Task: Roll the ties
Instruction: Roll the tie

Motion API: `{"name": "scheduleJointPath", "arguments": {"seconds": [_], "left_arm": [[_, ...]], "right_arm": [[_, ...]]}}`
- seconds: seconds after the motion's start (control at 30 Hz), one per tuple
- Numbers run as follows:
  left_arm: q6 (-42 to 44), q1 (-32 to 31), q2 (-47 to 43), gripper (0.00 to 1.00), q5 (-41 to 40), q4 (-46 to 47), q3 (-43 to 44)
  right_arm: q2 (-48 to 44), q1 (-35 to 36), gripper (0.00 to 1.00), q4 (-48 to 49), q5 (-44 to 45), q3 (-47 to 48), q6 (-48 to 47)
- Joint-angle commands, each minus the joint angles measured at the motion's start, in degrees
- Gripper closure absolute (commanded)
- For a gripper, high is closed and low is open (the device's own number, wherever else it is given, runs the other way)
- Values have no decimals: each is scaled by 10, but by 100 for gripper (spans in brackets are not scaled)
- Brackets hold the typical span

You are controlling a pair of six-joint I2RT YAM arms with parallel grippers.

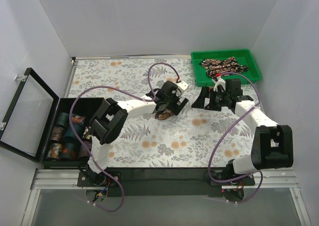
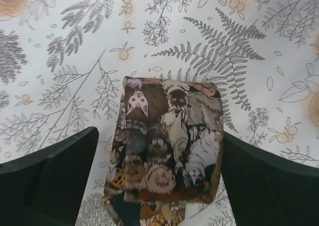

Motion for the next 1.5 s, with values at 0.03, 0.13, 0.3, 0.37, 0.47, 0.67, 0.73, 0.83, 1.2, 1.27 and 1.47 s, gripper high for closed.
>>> {"name": "scheduleJointPath", "arguments": {"seconds": [0.03, 0.13, 0.3, 0.37, 0.47, 0.67, 0.73, 0.83, 1.2, 1.27, 1.47], "left_arm": [[-10, 2, -119, 7, 10, 7, -31], [6, 2, -139, 2, 14, 20, -73], [19, 3, -137, 2, 28, 27, -101], [24, 3, -133, 2, 36, 43, -110], [35, 3, -122, 2, 36, 56, -117], [47, 13, -100, 2, 56, 63, -110], [48, 18, -93, 2, 66, 62, -107], [50, 21, -83, 2, 80, 55, -104], [53, 35, -49, 5, 82, 33, -93], [52, 37, -46, 13, 84, 31, -93], [49, 43, -36, 28, 103, 22, -95]], "right_arm": [[52, 13, 3, 58, -37, 56, -5], [79, 22, 3, 66, -39, 81, -8], [92, 21, 3, 71, -40, 93, -10], [93, 22, 3, 71, -42, 91, -14], [90, 21, 3, 69, -43, 83, -16], [90, 21, 3, 70, -48, 75, -22], [90, 21, 3, 71, -50, 74, -22], [90, 21, 3, 70, -50, 72, -23], [92, 21, 3, 71, -53, 69, -23], [94, 21, 3, 72, -56, 69, -23], [96, 21, 4, 75, -59, 68, -23]]}}
